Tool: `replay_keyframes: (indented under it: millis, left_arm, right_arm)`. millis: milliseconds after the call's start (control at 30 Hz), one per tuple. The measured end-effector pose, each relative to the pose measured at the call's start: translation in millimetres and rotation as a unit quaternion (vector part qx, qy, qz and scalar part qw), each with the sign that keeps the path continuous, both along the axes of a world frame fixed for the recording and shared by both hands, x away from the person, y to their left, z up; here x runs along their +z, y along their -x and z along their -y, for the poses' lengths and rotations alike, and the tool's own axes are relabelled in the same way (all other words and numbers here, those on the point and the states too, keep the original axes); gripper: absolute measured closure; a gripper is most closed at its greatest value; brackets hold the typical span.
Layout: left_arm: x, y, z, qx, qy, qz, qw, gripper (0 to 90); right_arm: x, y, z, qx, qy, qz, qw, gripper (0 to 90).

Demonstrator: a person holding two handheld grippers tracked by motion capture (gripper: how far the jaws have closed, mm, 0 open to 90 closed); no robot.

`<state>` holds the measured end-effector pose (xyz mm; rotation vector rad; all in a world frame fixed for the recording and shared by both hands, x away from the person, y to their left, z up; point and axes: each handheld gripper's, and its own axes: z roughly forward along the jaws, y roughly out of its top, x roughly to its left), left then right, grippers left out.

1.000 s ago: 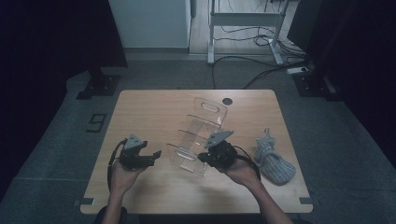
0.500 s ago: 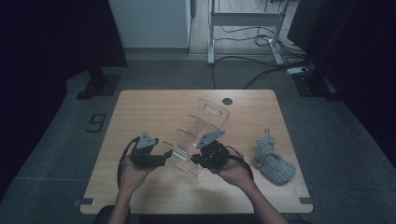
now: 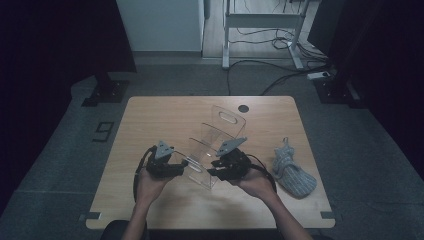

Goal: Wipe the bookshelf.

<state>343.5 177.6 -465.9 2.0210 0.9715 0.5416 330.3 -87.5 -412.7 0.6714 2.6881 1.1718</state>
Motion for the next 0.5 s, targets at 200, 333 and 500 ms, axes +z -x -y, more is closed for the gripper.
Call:
replay_keyframes:
  millis: [200,333,500]
  left_arm:
    - [0.5,-4.5,-7.7,0.019,-0.003,0.0,0.9998,24.1]
    - [0.0,-7.1,-10.6,0.024,-0.002,0.002,0.9997,24.2]
    - [-1.1,-9.6,-6.5,0.023,-0.01,0.003,0.9997,28.5]
  right_arm:
    - [0.0,-4.6,21.5,-0.024,0.004,0.003,0.9997,51.0]
    - [-2.4,-6.6,30.5,-0.034,0.007,0.003,0.9994,47.8]
    - [-9.0,-10.4,46.7,-0.055,0.026,0.005,0.9982,43.6]
